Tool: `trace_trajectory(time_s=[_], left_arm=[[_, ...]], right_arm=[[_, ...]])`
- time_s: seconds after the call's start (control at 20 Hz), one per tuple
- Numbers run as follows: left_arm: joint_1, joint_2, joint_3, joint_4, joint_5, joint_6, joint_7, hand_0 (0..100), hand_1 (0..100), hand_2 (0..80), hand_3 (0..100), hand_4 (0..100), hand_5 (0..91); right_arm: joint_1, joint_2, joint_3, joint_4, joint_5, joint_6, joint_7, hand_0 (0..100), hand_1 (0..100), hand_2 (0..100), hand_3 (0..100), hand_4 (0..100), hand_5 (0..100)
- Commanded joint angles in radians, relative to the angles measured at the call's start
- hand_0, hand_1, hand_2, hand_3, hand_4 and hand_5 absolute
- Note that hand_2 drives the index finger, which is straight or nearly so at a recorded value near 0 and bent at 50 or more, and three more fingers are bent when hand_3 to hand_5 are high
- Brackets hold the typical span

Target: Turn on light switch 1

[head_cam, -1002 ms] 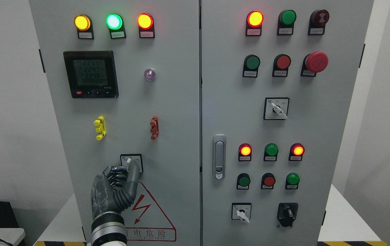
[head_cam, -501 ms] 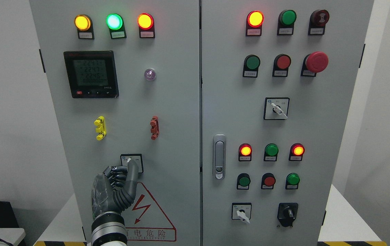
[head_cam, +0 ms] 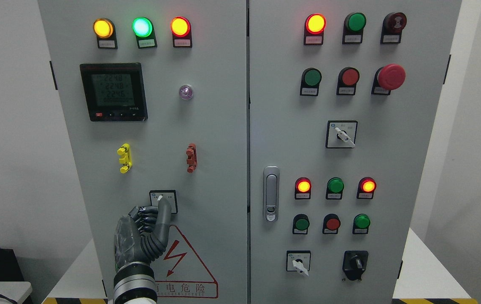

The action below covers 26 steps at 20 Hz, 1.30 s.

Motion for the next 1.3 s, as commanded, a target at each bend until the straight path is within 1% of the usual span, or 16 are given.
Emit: trace_trajectory(time_s=[0.0,0.55,0.9,1.25], left_arm=[[-0.003,0.001,0.000,0.002,-0.001,0.003,-0.001,45,36,49.0,76,81,80.5],[-0.004,0.001,0.000,0.002,0.001,0.003,-0.001,46,36,49.0,76,81,81.7],[-0.004,0.001,0.000,0.002,0.001,0.003,-0.003,51,33,50.0,78,82,82.6],[-0.007,0.001,0.001,0.002,0.001,0.002,-0.011,53,32,51.3,79,83,83.1]], right_arm=[[0.000,0.000,0.000,0.000,-0.018,0.001,0.000,12,39,0,0,0,0],[0.000,0.000,0.000,0.000,-0.018,0.001,0.000,12,39,0,0,0,0],[0.000,0.000,0.000,0.000,-0.018,0.001,0.000,12,39,0,0,0,0],[0.000,0.000,0.000,0.000,-0.017,0.001,0.000,12,39,0,0,0,0]])
